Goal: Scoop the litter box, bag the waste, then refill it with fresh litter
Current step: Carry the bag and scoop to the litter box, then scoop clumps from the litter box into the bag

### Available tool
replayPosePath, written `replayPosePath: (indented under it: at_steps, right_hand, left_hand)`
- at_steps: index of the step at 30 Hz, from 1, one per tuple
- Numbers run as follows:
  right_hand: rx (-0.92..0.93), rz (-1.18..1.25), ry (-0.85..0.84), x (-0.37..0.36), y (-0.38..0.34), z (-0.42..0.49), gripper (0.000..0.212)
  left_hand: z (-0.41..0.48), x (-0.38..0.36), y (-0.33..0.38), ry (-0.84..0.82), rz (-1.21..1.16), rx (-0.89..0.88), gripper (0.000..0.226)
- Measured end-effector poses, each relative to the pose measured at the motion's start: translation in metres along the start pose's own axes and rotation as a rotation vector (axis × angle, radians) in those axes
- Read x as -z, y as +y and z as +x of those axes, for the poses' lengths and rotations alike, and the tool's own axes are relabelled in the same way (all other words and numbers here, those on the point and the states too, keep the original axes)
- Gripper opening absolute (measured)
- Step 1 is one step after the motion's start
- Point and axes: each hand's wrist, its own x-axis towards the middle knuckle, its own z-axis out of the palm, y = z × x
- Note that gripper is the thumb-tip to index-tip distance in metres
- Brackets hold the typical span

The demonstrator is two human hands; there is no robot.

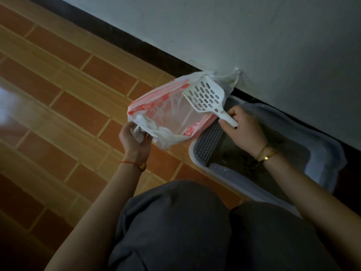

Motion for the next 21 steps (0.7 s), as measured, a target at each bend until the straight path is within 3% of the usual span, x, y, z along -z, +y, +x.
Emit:
replayPosePath:
  at_steps: [9,13,16,21]
  right_hand:
    - [0.136,0.028,0.042,-0.030,0.004,-0.006,0.023]
    - [0.157,0.010,0.049,-0.043,0.003,-0.008,0.018]
    - [0.159,-0.003,0.035,-0.051,0.002,-0.010,0.018]
    - [0.165,0.000,0.031,-0.061,0.003,-0.019,0.021]
  left_hand:
    - [0.000,0.034,-0.008,0.030,-0.006,-0.038,0.040]
    - [-0.001,0.046,-0.010,0.037,0.055,-0.035,0.025]
    - [-0.006,0.056,-0.008,0.016,0.202,-0.059,0.012]
    - [-0.011,0.073,0.000,-0.046,0.536,-0.154,0.020]
